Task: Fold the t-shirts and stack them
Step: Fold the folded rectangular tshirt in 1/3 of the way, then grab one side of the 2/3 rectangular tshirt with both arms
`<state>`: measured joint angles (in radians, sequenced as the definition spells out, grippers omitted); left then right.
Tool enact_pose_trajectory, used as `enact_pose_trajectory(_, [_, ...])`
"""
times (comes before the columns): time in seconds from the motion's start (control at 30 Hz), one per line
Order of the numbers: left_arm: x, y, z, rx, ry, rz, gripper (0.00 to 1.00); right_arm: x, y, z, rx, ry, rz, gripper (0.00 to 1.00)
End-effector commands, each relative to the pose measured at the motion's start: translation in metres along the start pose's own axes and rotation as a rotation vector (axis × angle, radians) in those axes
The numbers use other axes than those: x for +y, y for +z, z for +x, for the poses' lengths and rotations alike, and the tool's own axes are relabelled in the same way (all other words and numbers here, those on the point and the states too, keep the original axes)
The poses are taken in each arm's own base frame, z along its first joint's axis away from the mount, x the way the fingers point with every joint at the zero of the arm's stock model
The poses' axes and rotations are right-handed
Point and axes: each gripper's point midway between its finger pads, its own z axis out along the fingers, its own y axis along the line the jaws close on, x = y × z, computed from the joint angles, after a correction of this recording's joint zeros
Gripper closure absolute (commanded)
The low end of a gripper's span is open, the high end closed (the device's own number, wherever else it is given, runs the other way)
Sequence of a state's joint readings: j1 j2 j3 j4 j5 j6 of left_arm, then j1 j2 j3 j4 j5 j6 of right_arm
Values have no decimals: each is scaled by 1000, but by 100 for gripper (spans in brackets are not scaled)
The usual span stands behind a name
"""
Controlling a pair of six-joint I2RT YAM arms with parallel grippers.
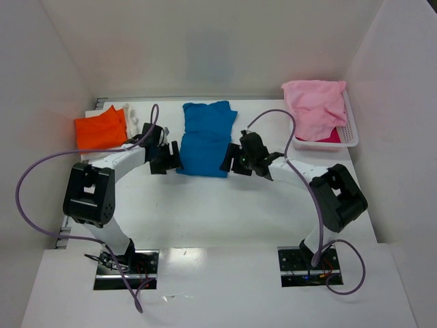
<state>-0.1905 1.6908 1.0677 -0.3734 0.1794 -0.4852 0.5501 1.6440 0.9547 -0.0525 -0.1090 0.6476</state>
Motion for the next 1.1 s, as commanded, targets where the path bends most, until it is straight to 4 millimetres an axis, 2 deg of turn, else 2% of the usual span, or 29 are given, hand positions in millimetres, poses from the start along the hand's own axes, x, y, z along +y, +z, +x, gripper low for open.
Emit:
enact_pose_trajectory(0.0, [-9,-17,-25,-110,-12,17,18,17,-5,1,-33,4,-24,29])
enact_pose_trajectory(0.1, [-8,-16,-24,-111,-12,15,19,17,0,13,-11,1,-12,30])
enact_pose_trajectory(0.2, [-8,-11,-22,-107,-20,28,20,20,1,11,-23,18,-23,32])
enact_pose_trajectory(0.53, [-5,7,-18,-85,-33,30,22,2,19,25,7,32,31,36])
enact_pose_trajectory(0.73, [-2,20,-14,-57,-38,27,24,-3,28,27,15,33,51,39])
enact_pose_trajectory(0.8, [-2,21,-15,-55,-39,26,29,-6,30,28,16,33,64,40])
enact_pose_trajectory(1.07, [-1,27,-11,-33,-43,26,30,-4,40,25,15,33,63,46])
